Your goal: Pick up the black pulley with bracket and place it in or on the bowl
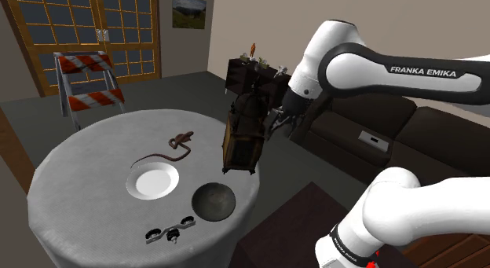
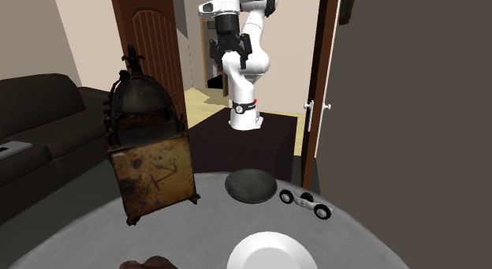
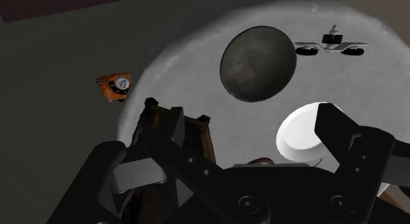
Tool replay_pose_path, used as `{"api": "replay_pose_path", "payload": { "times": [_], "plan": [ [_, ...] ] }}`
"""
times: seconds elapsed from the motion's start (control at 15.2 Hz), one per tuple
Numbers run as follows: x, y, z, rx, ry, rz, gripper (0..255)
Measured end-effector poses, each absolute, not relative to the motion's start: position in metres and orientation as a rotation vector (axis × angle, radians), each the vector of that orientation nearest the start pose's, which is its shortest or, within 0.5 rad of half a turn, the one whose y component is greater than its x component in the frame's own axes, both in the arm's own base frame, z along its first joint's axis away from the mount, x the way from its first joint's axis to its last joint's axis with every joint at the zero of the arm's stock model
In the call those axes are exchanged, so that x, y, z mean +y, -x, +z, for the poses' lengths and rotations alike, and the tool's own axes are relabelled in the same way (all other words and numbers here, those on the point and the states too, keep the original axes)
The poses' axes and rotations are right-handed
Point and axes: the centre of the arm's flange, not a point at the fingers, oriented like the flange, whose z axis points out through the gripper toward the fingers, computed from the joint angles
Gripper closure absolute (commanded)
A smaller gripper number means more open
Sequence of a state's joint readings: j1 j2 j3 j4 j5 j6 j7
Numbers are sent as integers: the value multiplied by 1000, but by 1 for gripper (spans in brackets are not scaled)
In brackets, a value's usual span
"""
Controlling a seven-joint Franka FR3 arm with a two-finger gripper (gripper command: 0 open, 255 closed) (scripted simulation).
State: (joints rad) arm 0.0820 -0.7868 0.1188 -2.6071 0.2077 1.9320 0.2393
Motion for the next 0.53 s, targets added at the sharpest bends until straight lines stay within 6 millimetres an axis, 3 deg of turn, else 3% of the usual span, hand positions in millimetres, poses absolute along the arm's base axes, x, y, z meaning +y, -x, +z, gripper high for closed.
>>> {"api": "replay_pose_path", "payload": {
  "times": [0.53],
  "plan": [
    [150, -326, 420, 175, 3001, -171, 0]
  ]
}}
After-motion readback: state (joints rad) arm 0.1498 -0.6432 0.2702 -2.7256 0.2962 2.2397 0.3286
